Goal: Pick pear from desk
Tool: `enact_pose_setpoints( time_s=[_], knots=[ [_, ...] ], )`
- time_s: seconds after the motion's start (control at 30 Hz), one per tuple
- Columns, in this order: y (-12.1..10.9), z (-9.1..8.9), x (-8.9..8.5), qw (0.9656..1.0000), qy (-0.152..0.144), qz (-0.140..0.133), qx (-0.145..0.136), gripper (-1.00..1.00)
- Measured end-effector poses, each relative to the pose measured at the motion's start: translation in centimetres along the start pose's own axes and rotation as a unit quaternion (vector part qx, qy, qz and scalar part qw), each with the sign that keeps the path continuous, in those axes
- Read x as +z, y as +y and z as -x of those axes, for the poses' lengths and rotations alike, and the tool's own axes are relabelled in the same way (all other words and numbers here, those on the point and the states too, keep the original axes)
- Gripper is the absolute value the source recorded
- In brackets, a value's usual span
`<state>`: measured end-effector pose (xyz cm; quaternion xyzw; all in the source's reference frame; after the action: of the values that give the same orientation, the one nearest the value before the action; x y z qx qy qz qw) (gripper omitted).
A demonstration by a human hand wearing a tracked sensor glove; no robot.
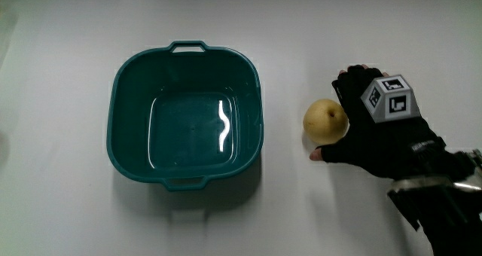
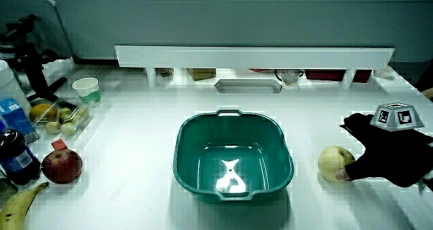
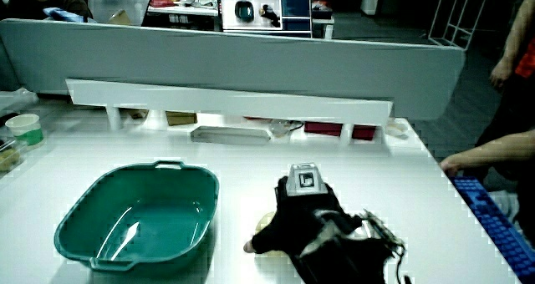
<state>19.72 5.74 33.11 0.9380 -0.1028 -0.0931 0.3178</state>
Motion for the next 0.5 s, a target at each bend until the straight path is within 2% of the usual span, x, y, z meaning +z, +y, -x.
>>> enact_pose_setpoints(
  time_s=[0.07, 0.1, 0.17, 0.2, 0.23, 0.3, 0.33, 0.37, 0.4, 0.47, 0.5],
  knots=[
    [0.8, -0.1, 0.0, 1.0, 0.005, 0.003, 0.006, 0.0],
    [1.2, -0.1, 0.0, 1.0, 0.004, 0.001, -0.001, 0.0],
    [2.0, -0.2, 0.3, 0.9999, 0.01, 0.01, 0.002, 0.0],
    [2.4, -0.2, 0.2, 0.9996, 0.014, 0.023, 0.004, 0.0],
    [2.7, -0.1, 0.4, 1.0, 0.004, 0.004, 0.007, 0.0],
    [3.8, -0.5, -0.1, 0.9998, 0.002, 0.006, -0.018, 0.0],
    [4.3, -0.7, -0.3, 0.9998, -0.002, -0.001, -0.018, 0.0],
    [5.0, -0.9, -0.6, 0.9993, 0.007, 0.02, -0.03, 0.0],
    [5.3, -0.6, 0.0, 0.9996, 0.012, 0.024, -0.011, 0.0],
    [6.7, -0.9, -0.8, 0.9991, 0.004, 0.019, -0.038, 0.0],
    [6.9, -0.5, 0.0, 0.9993, 0.011, 0.033, -0.013, 0.0]
  ],
)
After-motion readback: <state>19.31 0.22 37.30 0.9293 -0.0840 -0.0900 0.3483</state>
